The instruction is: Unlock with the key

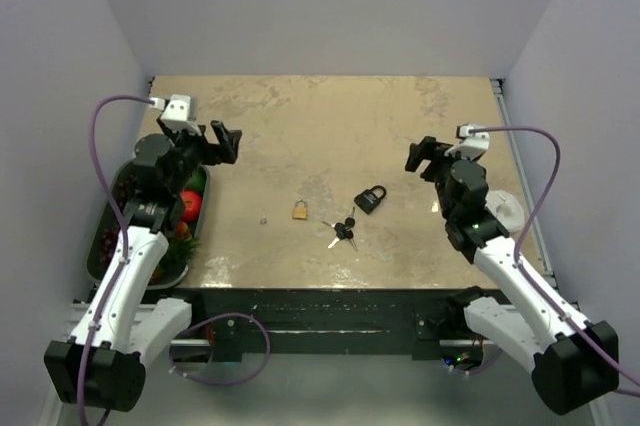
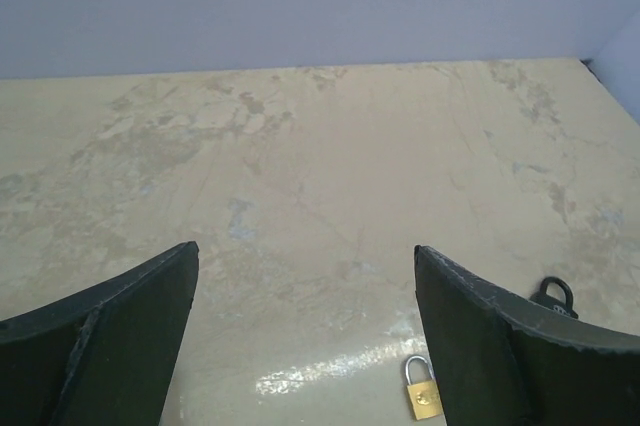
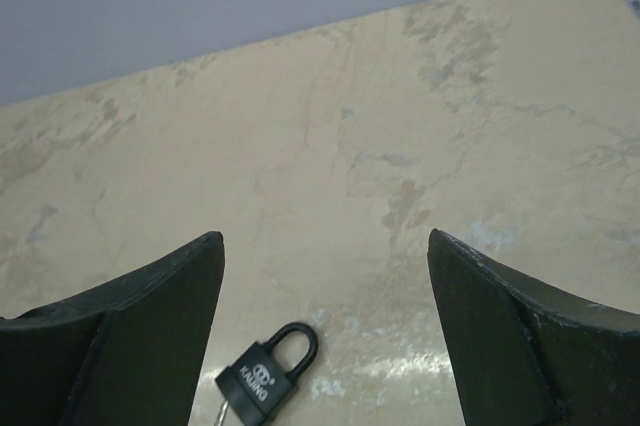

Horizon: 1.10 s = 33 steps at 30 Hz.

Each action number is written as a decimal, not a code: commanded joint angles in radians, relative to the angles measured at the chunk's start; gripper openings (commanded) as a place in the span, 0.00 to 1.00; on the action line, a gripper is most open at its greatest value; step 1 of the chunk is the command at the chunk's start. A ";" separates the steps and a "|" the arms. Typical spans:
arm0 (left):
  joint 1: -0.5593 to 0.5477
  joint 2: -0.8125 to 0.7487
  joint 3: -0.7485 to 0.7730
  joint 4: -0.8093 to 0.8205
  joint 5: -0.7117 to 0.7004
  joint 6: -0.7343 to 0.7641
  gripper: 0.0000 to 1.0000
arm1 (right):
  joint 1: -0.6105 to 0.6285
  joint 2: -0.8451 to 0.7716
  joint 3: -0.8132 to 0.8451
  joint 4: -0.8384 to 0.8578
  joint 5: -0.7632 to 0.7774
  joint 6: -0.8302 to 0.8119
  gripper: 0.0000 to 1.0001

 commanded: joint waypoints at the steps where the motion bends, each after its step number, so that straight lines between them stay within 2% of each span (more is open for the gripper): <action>1: -0.130 0.090 0.112 -0.076 -0.015 0.078 0.92 | 0.115 0.058 0.073 -0.064 -0.048 0.019 0.86; 3: -0.164 0.125 0.130 -0.082 0.013 0.075 0.93 | 0.198 0.104 0.080 -0.075 -0.049 0.027 0.86; 7: -0.164 0.171 0.080 -0.024 0.125 0.026 0.93 | 0.275 0.169 0.076 -0.084 -0.078 0.102 0.85; 11: -0.164 0.153 0.029 -0.010 0.120 0.017 0.94 | 0.359 0.213 0.062 -0.092 -0.054 0.208 0.84; 18: -0.164 0.118 0.011 -0.016 0.078 0.029 0.95 | 0.471 0.301 0.041 -0.134 -0.101 0.367 0.81; 24: -0.164 0.112 0.011 -0.026 0.075 0.029 0.95 | 0.493 0.312 -0.016 -0.161 -0.057 0.485 0.81; 26: -0.164 0.105 0.012 -0.027 0.073 0.029 0.95 | 0.493 0.335 -0.039 -0.118 -0.065 0.495 0.82; 33: -0.164 0.099 0.011 -0.029 0.077 0.023 0.95 | 0.493 0.526 0.050 -0.107 -0.123 0.482 0.82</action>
